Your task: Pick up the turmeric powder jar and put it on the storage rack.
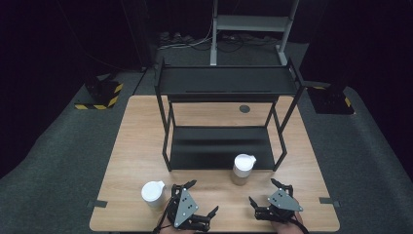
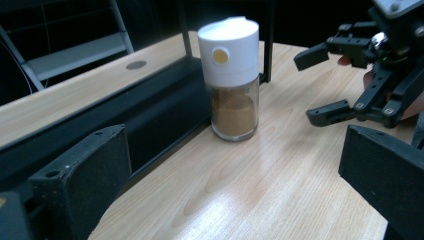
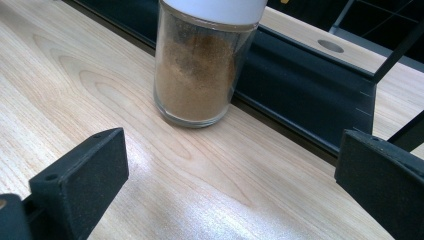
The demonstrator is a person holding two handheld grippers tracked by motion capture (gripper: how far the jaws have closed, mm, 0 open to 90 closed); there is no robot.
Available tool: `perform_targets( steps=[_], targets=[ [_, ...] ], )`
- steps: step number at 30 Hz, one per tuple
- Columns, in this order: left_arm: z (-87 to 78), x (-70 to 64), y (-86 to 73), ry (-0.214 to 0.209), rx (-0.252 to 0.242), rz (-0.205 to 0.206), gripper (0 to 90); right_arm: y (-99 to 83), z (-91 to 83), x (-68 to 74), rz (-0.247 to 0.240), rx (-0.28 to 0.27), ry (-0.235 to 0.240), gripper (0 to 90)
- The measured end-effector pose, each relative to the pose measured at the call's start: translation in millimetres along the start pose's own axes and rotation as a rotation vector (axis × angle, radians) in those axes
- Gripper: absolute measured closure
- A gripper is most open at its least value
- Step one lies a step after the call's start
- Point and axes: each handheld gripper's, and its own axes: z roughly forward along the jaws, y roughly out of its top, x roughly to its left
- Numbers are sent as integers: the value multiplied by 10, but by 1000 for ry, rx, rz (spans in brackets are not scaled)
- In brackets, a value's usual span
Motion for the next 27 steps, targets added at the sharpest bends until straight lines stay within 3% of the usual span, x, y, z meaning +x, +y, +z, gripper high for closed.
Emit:
perform_targets(
  steps=[14,27],
  targets=[
    [-210,43,15,22,-19,-4,5,-5,-3,1,3,-3,-1,0],
    [-441,168,-39,89,-54,-23,4,4,2,-3,4,3,1,0]
  ],
)
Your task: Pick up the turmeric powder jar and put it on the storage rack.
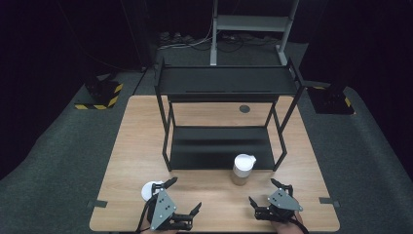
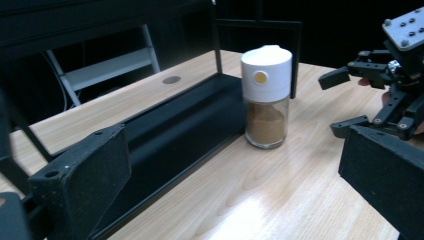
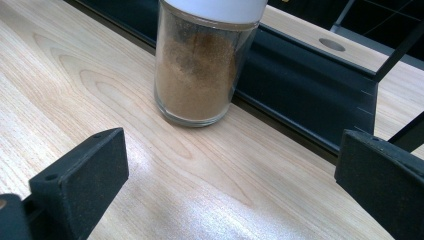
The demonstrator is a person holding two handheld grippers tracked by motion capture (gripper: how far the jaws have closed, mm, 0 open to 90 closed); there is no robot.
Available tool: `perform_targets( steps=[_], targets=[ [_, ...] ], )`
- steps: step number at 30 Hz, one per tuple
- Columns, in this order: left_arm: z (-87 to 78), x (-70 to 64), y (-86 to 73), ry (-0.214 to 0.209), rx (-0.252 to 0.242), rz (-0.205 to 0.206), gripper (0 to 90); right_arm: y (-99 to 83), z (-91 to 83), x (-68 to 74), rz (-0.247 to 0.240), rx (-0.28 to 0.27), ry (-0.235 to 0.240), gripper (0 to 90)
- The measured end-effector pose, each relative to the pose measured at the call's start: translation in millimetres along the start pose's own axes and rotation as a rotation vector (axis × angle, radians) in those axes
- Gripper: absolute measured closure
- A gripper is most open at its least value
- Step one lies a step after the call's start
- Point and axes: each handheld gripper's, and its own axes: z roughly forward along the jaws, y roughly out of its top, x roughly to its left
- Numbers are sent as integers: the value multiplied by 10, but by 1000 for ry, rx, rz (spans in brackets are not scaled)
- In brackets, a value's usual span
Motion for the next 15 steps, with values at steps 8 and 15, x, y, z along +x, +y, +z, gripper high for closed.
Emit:
perform_targets(
  steps=[8,15],
  targets=[
    [-118,64,-36,38,-7,-6,4,2,1,-1,-2,1,2,0],
    [-250,150,-101,79,-18,-24,4,4,2,-3,-1,2,2,0]
  ],
)
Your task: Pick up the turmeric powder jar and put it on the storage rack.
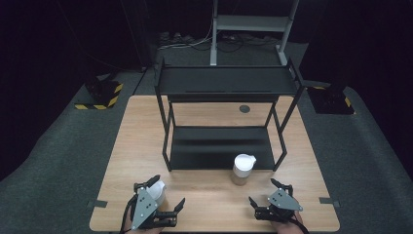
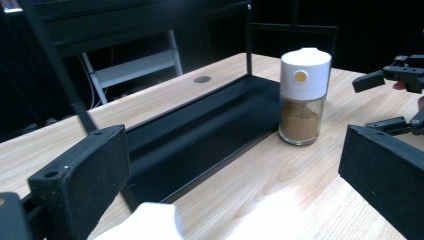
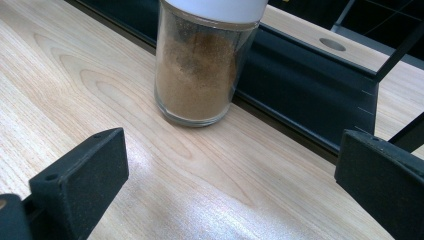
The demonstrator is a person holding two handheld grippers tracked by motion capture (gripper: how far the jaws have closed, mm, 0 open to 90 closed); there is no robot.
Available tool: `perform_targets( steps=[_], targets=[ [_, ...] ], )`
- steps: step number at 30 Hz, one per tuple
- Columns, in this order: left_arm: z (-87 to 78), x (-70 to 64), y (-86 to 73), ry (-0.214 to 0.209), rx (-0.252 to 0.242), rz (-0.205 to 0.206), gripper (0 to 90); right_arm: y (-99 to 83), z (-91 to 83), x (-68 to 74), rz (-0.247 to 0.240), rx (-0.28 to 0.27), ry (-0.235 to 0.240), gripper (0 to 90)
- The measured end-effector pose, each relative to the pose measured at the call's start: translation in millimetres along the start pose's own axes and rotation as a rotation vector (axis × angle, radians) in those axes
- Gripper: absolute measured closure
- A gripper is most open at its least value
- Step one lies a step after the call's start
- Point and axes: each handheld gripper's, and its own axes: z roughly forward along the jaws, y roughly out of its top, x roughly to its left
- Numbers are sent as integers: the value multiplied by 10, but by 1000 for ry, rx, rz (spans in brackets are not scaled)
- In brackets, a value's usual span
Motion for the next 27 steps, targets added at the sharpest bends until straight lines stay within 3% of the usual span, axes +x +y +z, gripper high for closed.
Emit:
perform_targets(
  steps=[19,27],
  targets=[
    [-174,120,-175,72,36,-28,4,1,1,0,-2,1,0,0],
    [-198,160,-266,77,55,-46,4,2,1,0,-1,1,0,0]
  ],
)
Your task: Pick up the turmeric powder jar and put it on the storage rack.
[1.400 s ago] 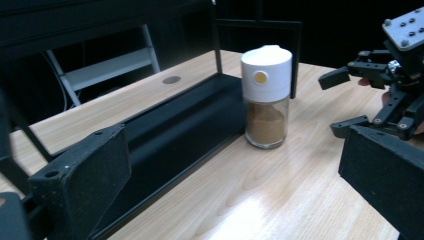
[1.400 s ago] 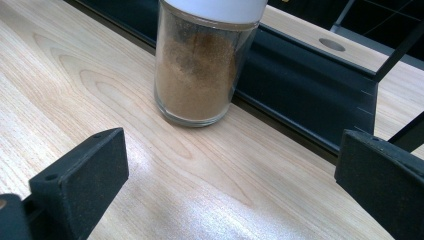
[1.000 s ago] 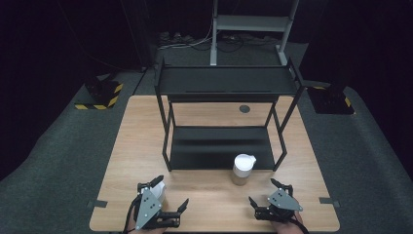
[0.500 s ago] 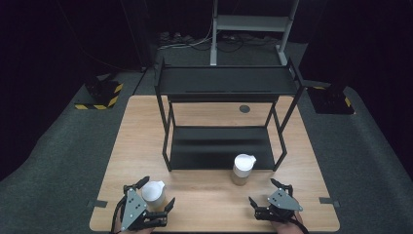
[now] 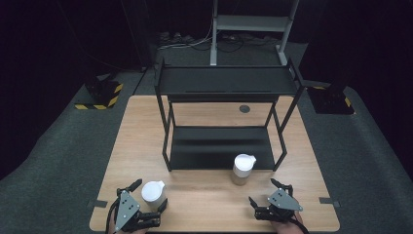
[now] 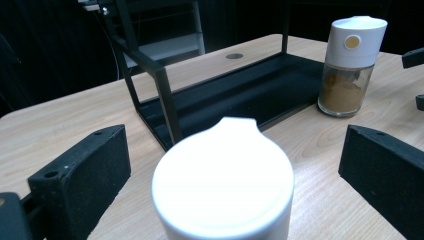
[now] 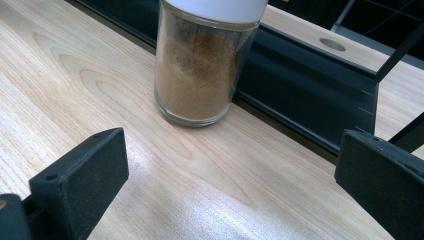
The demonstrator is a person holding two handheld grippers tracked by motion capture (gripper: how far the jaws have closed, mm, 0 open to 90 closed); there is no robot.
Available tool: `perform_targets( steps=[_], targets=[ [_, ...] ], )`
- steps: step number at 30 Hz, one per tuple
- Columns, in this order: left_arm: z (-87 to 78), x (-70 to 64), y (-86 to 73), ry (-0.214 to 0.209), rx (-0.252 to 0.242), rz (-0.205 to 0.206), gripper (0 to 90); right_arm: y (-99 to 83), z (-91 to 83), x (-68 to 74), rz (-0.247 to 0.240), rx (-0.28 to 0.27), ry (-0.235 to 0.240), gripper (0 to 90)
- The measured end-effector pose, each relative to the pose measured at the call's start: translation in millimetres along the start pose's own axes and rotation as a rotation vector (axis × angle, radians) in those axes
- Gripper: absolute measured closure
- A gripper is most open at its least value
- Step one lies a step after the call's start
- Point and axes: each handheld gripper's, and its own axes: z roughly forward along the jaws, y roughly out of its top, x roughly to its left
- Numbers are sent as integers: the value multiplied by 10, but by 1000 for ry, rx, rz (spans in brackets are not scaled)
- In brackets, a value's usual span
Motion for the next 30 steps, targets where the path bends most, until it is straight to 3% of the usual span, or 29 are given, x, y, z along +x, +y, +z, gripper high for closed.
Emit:
perform_targets(
  steps=[7,11,15,20,30],
  targets=[
    [3,11,-61,-2,13,-6,4,-1,0,2,-1,0,0,0],
    [24,46,-108,-20,8,-39,4,1,0,2,-1,0,0,0],
    [37,52,-130,-21,15,-41,4,1,0,1,-1,0,1,0],
    [57,78,-183,-21,17,-72,4,1,1,2,-4,0,1,0],
    [99,117,-251,-36,31,-84,15,1,1,1,-4,1,2,0]
  ],
)
